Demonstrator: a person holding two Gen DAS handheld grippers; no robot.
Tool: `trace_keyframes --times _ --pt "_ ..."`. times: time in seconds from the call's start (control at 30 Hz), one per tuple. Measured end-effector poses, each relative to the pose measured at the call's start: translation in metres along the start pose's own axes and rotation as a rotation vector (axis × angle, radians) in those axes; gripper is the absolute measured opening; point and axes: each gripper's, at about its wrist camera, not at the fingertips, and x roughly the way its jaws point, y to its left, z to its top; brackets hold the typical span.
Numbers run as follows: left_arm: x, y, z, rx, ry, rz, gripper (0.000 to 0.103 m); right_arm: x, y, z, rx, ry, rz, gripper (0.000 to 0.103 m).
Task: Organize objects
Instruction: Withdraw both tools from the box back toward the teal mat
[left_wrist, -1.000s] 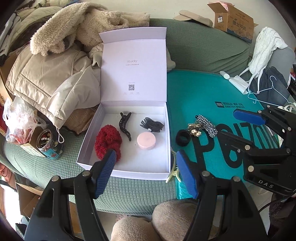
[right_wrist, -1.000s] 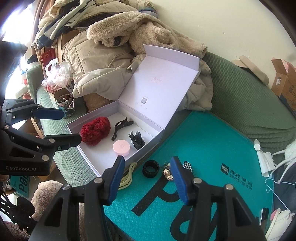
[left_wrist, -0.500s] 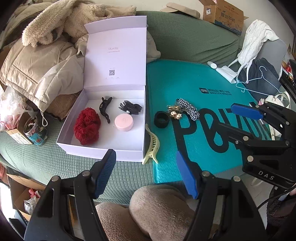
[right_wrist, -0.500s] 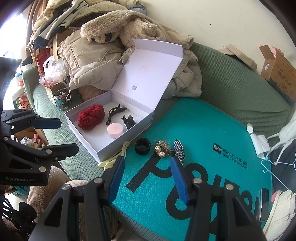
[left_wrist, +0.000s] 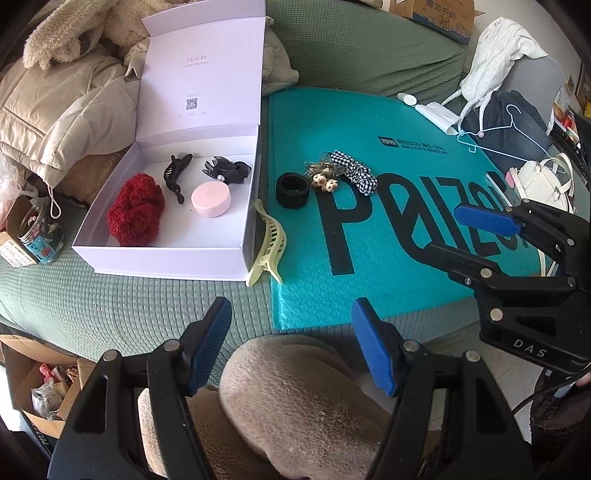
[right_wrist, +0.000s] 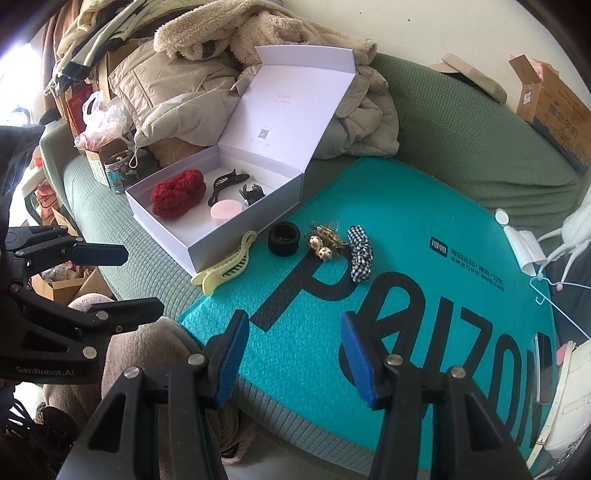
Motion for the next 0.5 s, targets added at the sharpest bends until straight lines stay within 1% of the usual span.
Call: trace_keyframes --times 0.23,0.37,0.5 --pt "0.019 -0.004 -0.009 -0.014 0.023 -0.032 0.066 0.010 -0.008 -0.016 0.037 0.027 0.010 0.052" --pt "0.034 -0.006 -0.010 -0.016 0.055 -0.025 0.066 0.019 -0.013 -0.022 0.055 0.047 0.019 0.052" --pt "0.048 -0.004 -0.009 -0.035 0.066 -0.022 0.066 0.032 -0.019 -0.027 0.069 0.067 0.028 0.052"
